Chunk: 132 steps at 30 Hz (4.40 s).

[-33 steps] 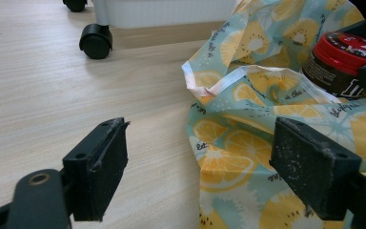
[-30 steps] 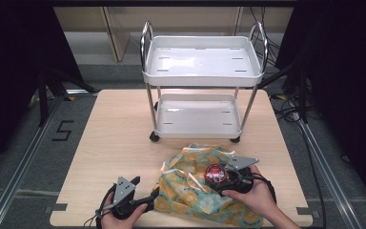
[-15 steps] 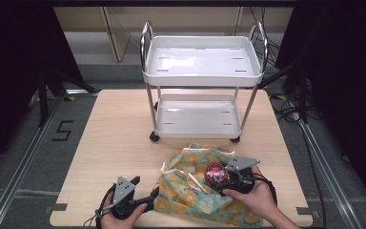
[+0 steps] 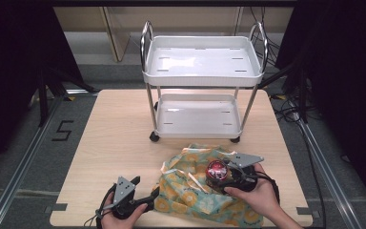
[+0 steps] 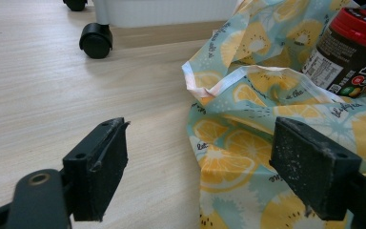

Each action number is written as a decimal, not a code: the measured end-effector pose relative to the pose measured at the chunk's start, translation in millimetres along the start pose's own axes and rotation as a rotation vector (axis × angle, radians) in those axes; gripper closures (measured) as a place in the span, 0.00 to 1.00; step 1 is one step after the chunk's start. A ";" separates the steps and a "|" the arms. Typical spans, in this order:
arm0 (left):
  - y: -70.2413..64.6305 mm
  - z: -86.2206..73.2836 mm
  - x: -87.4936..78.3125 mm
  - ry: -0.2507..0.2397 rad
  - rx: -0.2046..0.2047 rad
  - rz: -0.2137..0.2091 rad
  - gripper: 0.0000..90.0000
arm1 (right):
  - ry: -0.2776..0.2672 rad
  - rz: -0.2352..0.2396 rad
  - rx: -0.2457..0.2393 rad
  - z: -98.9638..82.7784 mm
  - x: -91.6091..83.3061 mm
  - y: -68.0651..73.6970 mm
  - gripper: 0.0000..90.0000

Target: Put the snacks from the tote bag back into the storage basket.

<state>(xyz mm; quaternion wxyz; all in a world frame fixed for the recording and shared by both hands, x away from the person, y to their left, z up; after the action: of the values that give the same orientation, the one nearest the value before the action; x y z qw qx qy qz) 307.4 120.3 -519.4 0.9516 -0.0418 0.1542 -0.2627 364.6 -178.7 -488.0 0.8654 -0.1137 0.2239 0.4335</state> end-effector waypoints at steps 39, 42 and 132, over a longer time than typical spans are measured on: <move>-0.1 0.2 -1.1 -0.004 -0.007 0.010 0.22 | -0.042 -0.069 0.009 29.7 -20.3 -16.5 0.29; 0.4 -0.2 -1.4 0.004 0.000 0.009 0.22 | -0.046 -0.059 -0.007 31.9 -20.8 -17.6 0.29; 1.5 -0.3 -1.2 0.000 0.002 0.008 0.22 | -0.081 -0.158 0.030 77.1 -35.7 -59.3 0.29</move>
<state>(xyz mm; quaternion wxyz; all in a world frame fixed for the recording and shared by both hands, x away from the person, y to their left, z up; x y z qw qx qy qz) 307.1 122.2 -519.6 0.9527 -0.0403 0.1541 -0.2590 415.7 -209.0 -403.1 0.9069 -0.1005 0.1857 0.3645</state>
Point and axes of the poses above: each handheld gripper's, and its own axes: x roughly forward along the jaws, z roughly out of its top, y roughly to its left, the point moved 5 cm from there along x, roughly forward along the jaws, and after that the axes turned 9 degrees about -y, right-handed, at the moved point
